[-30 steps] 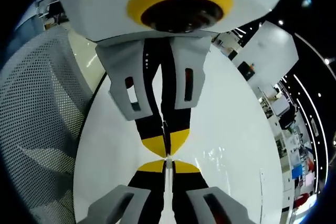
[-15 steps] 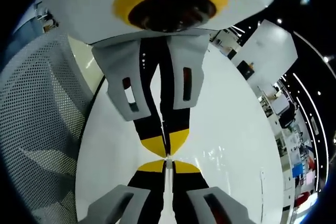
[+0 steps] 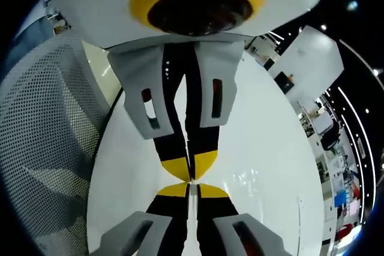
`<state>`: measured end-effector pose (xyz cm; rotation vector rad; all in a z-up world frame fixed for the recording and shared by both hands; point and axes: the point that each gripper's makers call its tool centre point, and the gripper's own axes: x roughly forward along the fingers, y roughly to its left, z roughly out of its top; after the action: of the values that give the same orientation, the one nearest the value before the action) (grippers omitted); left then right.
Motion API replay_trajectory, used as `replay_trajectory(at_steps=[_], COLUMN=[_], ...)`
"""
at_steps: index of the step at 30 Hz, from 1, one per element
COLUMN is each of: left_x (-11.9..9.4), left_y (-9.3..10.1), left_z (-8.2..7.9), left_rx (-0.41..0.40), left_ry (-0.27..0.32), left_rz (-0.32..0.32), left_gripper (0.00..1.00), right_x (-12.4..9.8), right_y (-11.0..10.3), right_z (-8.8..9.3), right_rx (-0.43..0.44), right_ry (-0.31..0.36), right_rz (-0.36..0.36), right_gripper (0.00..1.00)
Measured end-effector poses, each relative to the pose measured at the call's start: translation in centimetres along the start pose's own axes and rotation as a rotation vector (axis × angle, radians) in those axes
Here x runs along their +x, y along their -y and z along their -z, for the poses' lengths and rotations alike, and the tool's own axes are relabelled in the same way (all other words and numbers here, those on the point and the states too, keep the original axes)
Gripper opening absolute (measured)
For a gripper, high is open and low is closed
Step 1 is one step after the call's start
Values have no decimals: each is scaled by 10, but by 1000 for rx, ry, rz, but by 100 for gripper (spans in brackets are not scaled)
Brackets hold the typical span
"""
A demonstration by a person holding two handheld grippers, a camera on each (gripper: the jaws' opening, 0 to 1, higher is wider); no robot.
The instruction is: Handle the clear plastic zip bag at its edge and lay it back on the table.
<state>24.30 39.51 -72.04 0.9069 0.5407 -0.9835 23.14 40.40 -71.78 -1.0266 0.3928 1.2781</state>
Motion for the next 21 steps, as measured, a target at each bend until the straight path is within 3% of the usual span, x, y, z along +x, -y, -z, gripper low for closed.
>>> replay_trajectory(at_steps=[3,21], left_x=[0,-3], left_y=[0,2], left_z=[-1,-2], left_rx=[-5,-43], left_ry=[1,-3], left_rz=[-2,-5], left_gripper=[0,0], right_x=[0,-1], right_y=[1,-1], right_z=[1,5], right_rx=[39,73], right_ry=[-4,-11], right_rz=[6,9], right_gripper=[0,0])
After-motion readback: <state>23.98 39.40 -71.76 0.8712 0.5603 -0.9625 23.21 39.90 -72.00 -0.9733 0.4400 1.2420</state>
